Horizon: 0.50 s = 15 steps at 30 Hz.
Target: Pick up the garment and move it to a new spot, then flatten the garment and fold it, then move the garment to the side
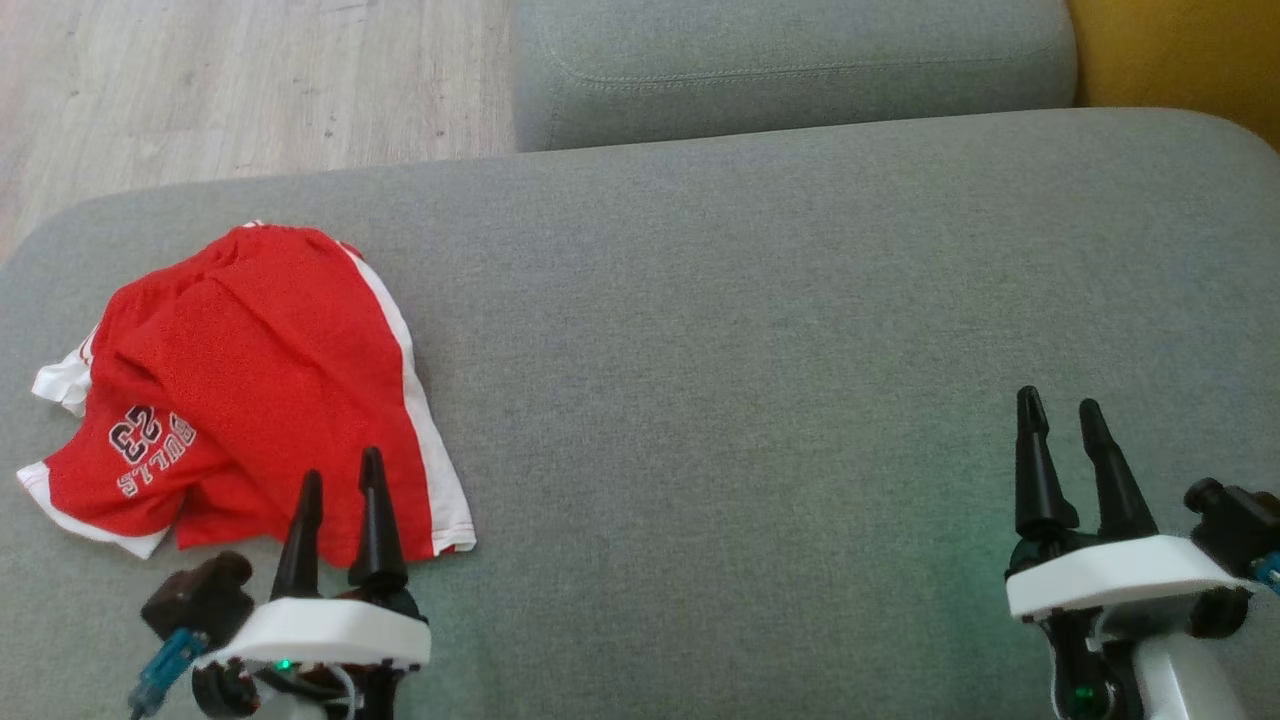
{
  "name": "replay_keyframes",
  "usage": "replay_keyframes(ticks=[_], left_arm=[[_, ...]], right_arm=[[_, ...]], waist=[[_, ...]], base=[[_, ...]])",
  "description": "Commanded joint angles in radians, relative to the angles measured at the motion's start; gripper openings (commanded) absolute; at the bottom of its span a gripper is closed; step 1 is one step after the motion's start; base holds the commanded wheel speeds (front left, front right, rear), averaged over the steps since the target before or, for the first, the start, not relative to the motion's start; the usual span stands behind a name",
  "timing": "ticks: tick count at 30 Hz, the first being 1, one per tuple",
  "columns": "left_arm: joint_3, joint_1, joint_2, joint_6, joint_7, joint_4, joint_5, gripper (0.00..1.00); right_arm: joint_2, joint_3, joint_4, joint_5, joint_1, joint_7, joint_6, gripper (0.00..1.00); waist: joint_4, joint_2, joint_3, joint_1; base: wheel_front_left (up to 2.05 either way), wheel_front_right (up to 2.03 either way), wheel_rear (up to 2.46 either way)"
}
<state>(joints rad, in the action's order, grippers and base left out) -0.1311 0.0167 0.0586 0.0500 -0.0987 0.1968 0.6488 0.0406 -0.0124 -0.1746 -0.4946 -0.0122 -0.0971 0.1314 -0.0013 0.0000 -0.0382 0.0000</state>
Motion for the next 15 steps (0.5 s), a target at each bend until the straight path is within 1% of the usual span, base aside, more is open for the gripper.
replay_keyframes(ticks=[1,7,10,15], left_arm=[[0.006,0.048,0.02,-0.01,-0.014,-0.03,-0.037,1.0],[-0.037,0.057,0.041,-0.047,-0.031,-0.032,-0.112,1.0],[-0.043,0.06,0.047,-0.076,-0.04,-0.046,-0.139,1.0],[-0.07,0.06,0.065,-0.099,-0.055,-0.055,-0.196,1.0]], right_arm=[[0.007,0.016,0.038,0.041,-0.049,-0.014,0.0,1.0],[0.007,0.028,0.045,0.134,-0.053,-0.032,0.0,1.0],[0.007,0.032,0.047,0.171,-0.055,-0.041,0.0,1.0],[0.008,0.043,0.051,0.236,-0.057,-0.056,-0.001,1.0]], waist=[[0.0,0.0,-0.001,0.0],[-0.002,0.0,-0.006,0.0],[-0.004,0.0,-0.006,0.0],[-0.007,0.0,-0.004,0.0]], base=[[0.0,0.0,0.0],[0.0,0.0,0.0],[0.0,0.0,0.0],[0.0,0.0,0.0]])
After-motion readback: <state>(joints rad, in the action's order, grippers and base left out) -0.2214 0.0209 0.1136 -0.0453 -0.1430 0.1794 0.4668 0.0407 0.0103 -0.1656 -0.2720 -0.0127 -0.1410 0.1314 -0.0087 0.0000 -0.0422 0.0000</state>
